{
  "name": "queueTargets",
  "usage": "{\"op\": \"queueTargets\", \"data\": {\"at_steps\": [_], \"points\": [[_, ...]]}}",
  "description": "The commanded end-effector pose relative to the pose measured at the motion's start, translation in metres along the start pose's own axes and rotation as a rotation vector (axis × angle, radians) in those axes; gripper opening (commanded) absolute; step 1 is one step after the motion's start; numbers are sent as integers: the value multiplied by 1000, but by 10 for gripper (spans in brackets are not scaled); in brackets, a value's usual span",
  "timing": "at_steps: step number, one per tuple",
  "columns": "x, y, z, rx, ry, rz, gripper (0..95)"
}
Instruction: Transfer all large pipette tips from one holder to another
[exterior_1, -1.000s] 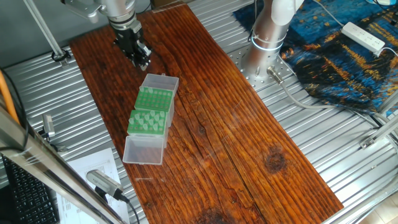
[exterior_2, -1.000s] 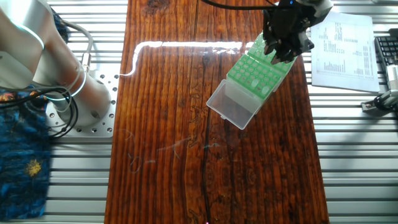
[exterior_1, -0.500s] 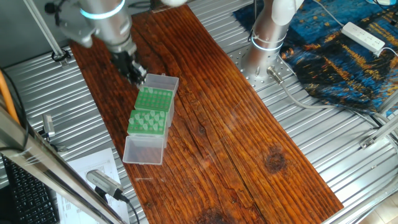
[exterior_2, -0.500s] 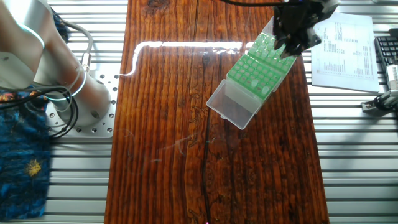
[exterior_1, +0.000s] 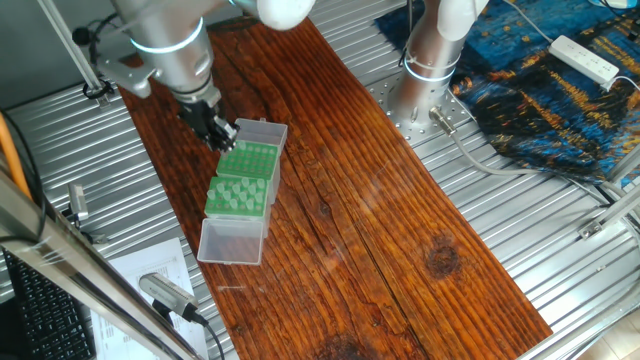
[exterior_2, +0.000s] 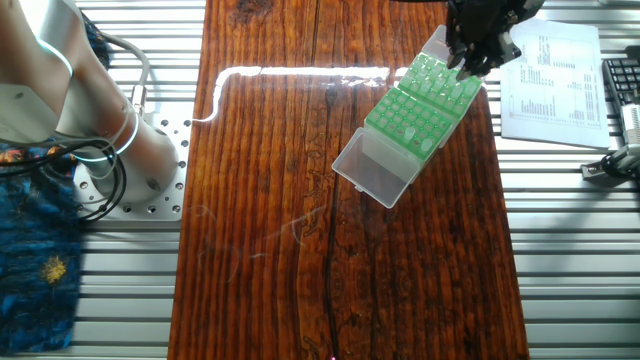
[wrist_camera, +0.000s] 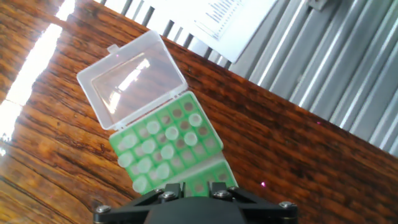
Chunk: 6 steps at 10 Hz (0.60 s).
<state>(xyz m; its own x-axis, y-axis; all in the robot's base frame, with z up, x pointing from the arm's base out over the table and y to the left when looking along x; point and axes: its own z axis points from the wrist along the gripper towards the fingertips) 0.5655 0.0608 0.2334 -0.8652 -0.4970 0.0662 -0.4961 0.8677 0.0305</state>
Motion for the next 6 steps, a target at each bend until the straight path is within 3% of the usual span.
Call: {"op": "queueTargets", "data": {"at_steps": [1,2,3,6], "points": [[-1,3,7,-8,-2,-31,0],[1,4,11,-16,-7,-49,0],[3,7,16,-30,-17,-59,190],[2,16,27,-27,-16,-84,190]]}}
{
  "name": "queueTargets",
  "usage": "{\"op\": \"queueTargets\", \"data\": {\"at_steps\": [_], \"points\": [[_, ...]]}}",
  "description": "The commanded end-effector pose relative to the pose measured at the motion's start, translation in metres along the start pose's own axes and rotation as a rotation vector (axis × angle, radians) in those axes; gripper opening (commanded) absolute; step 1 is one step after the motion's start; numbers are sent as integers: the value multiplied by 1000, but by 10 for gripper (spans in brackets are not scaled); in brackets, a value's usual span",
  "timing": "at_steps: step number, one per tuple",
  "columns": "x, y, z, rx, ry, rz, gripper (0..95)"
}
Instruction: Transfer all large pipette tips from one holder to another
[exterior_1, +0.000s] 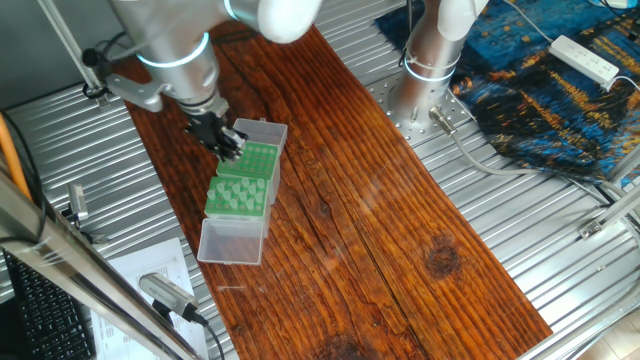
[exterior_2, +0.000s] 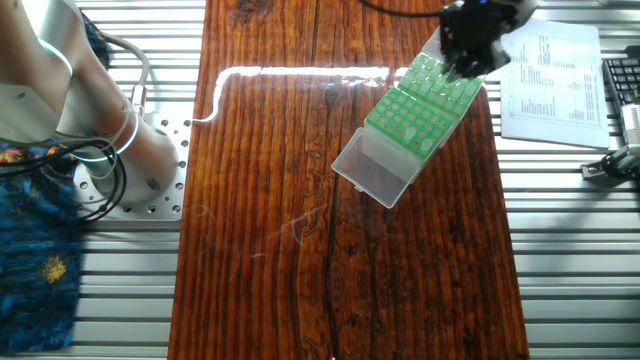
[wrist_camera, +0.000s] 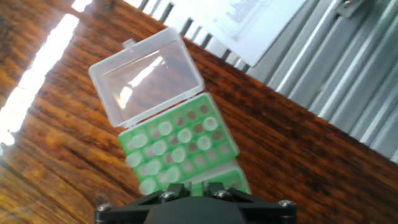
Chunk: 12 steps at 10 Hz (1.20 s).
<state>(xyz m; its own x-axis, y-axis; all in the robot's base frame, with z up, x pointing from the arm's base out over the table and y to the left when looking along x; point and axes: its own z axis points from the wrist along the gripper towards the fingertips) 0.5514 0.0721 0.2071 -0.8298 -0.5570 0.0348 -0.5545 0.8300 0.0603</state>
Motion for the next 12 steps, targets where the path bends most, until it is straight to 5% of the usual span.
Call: {"op": "queueTargets", "data": {"at_steps": [1,12], "points": [[-4,0,0,-3,13,-32,190],[-6,1,3,-8,13,-28,190]]}}
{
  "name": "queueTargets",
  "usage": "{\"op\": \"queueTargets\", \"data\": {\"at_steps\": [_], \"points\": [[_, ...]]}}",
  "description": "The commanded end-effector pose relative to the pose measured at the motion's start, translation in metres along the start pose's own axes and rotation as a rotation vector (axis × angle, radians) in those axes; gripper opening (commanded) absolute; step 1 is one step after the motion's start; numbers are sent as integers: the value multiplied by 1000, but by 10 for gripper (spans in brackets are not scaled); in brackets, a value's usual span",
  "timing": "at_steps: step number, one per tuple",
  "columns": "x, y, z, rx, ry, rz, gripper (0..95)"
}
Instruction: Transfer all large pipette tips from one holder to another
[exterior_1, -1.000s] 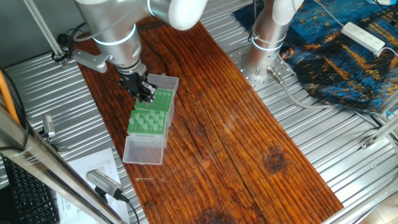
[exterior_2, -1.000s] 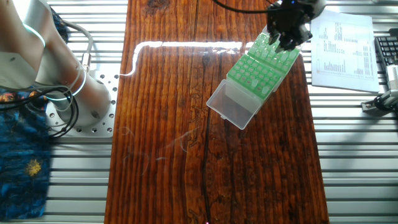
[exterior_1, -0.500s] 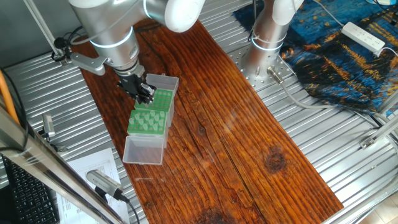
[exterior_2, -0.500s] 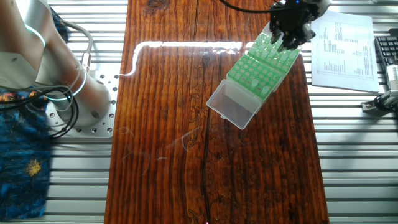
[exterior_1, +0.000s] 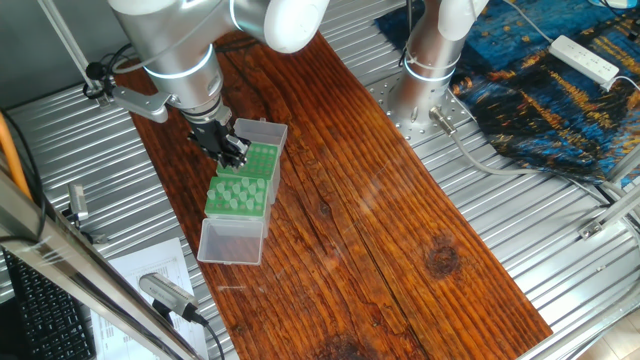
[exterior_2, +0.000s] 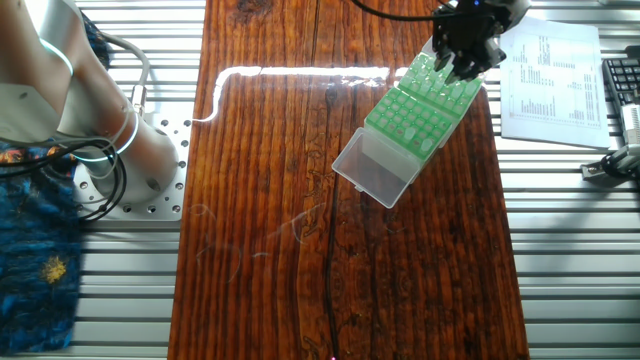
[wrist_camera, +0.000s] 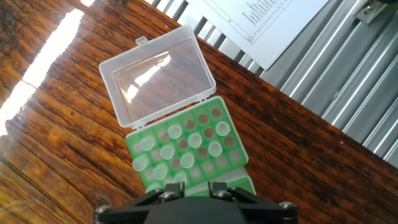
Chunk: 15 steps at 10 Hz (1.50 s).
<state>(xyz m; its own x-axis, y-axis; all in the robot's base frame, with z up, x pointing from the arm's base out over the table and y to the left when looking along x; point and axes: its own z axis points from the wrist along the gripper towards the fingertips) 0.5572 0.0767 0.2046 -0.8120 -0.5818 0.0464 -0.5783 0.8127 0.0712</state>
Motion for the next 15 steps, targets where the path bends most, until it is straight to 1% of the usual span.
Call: {"op": "queueTargets", "data": {"at_steps": [1,4,7,8,10,11,12,14,15], "points": [[1,0,1,0,-2,0,190],[0,1,1,-2,-1,-37,190],[0,1,1,-2,-1,-42,190],[0,1,1,-1,2,-62,190],[0,1,1,-1,3,-156,190],[0,1,1,2,6,-186,190],[0,1,1,4,9,-193,190],[0,0,3,7,14,-168,190],[-2,-1,8,1,7,-174,190]]}}
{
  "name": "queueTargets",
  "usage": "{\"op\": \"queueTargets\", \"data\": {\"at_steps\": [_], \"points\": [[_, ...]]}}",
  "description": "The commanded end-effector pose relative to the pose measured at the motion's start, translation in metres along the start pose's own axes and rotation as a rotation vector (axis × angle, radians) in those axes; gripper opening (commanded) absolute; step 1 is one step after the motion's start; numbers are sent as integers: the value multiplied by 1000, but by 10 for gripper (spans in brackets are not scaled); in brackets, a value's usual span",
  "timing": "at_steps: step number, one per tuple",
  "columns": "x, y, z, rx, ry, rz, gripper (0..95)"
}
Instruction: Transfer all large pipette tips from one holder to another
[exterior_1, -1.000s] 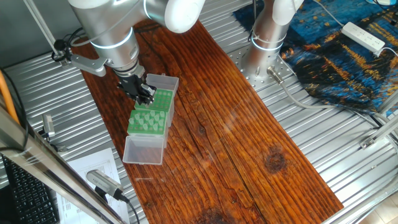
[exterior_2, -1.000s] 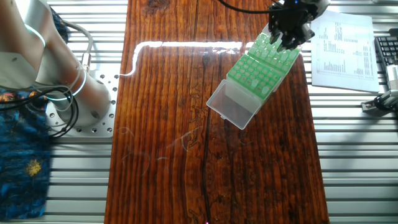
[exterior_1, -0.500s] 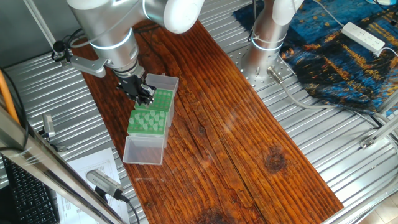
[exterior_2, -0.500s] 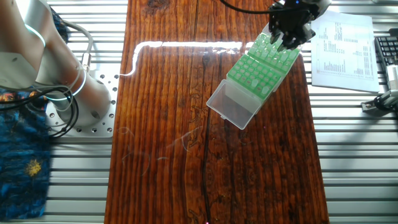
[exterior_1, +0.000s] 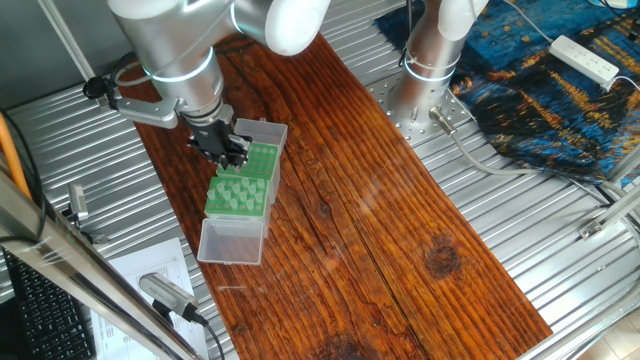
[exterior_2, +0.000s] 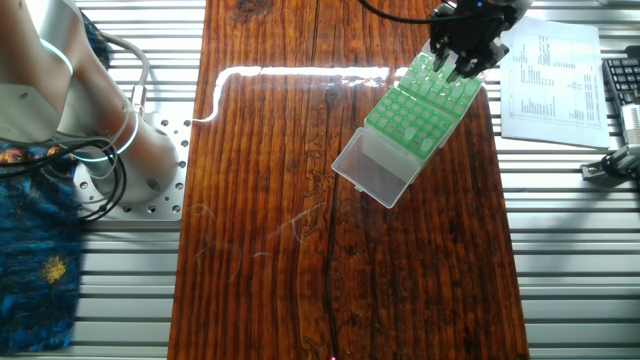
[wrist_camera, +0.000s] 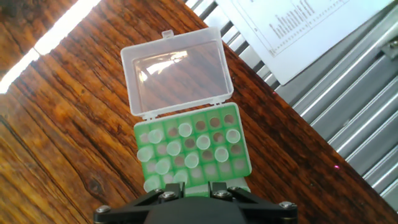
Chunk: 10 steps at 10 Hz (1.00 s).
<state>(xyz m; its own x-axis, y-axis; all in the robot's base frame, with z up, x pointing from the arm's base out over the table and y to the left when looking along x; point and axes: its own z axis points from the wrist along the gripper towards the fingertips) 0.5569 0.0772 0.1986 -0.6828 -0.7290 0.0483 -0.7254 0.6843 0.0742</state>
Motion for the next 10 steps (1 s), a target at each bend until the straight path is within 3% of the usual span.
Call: {"op": "queueTargets", "data": {"at_steps": [1,4,8,10], "points": [[-3,-1,4,-6,-10,23,190],[-6,-1,9,-12,-7,23,190],[-6,-2,9,16,4,111,190],[-5,-6,10,26,-12,149,190]]}}
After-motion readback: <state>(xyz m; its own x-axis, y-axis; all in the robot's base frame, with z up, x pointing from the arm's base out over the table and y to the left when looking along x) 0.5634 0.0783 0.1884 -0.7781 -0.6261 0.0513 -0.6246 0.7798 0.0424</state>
